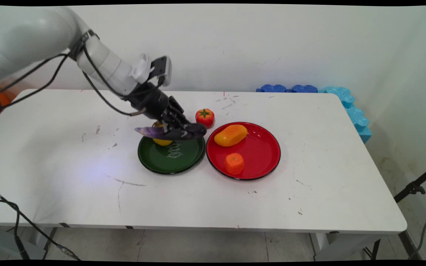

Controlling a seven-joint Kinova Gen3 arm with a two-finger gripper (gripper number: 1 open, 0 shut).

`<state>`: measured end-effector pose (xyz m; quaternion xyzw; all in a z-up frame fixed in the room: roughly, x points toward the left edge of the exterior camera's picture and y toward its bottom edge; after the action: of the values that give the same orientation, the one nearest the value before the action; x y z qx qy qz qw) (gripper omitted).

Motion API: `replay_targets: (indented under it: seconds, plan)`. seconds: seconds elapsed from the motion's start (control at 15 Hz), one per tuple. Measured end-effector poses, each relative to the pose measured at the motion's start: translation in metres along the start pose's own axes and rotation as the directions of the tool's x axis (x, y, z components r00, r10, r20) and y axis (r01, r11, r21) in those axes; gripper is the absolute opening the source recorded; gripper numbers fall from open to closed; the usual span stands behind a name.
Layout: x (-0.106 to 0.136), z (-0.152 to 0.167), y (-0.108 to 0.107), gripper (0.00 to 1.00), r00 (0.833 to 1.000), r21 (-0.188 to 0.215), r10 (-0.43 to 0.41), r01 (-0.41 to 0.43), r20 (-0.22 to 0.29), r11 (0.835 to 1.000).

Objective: Place the picked object on the table

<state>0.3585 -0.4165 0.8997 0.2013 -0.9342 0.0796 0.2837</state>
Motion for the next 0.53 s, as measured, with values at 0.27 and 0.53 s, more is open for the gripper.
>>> replay_targets:
  seconds: [0.27, 0.53]
  plan:
    - [0.029, -0.012, 0.023, 0.0, 0.998, -0.008, -0.057, 0.057, -0.021, 0.998]
    - [0.047, -0.008, 0.05, 0.0, 0.996, -0.029, -0.086, 0.086, -0.028, 0.996]
